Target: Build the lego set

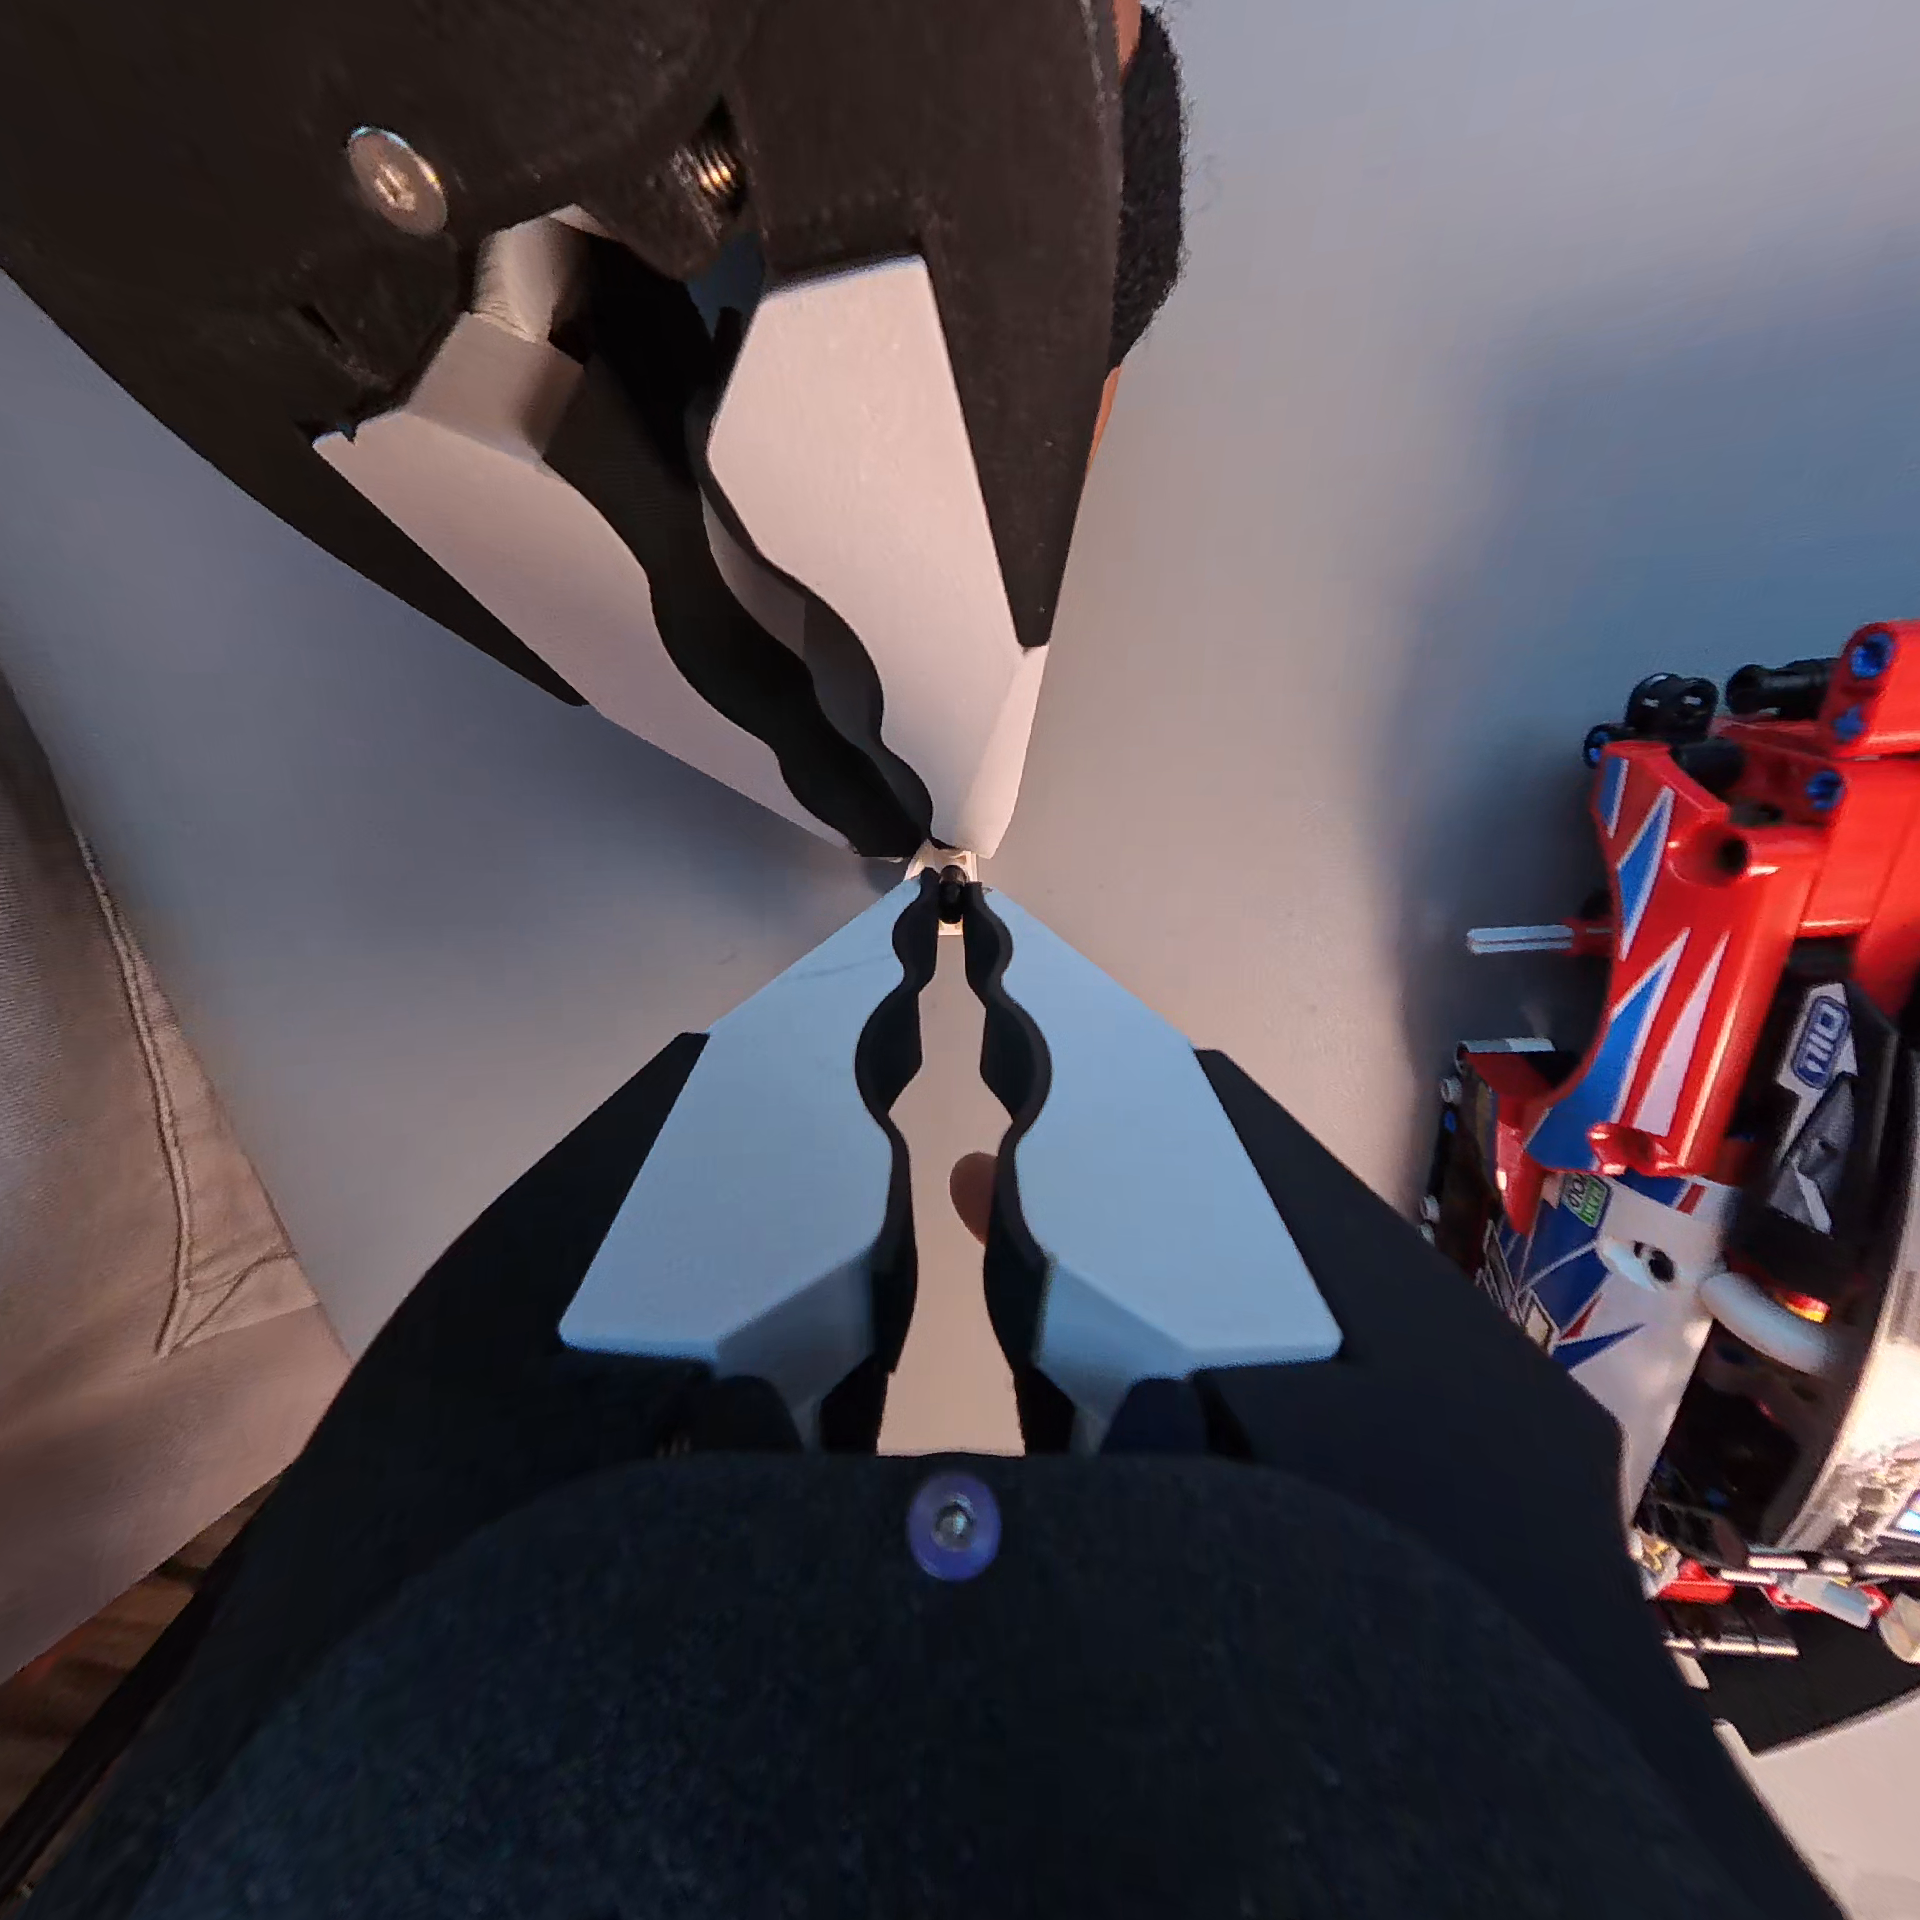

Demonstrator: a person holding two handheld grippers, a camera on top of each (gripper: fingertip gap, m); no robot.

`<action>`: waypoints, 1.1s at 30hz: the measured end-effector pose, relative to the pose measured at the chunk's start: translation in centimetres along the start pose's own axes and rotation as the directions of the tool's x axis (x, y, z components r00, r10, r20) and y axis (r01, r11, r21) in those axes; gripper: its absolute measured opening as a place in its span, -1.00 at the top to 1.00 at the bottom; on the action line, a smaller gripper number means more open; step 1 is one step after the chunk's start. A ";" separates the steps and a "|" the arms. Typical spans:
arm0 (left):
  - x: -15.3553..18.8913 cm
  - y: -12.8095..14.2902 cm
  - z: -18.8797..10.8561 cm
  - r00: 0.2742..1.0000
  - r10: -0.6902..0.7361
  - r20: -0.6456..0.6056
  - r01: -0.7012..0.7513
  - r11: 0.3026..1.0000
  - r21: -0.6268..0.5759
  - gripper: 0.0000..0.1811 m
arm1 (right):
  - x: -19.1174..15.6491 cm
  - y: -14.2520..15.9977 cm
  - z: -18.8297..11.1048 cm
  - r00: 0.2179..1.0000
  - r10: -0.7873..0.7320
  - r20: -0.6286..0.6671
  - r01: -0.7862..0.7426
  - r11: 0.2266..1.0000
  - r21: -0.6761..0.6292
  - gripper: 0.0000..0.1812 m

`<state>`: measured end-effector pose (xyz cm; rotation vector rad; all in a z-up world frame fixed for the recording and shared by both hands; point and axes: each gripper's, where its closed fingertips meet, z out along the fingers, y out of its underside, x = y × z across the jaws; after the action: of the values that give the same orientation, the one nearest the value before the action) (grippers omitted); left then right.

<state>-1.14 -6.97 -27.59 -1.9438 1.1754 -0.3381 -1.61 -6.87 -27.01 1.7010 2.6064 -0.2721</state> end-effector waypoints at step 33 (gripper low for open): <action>0.2 0.0 0.0 0.998 0.060 0.021 -0.060 0.998 -0.006 0.92 | -0.2 -0.4 0.4 0.997 -0.076 0.016 0.071 0.975 0.209 0.98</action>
<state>-1.04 -7.17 -27.66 -1.9079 1.2191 -0.2823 -1.90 -7.24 -27.34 1.6468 2.7109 -0.5838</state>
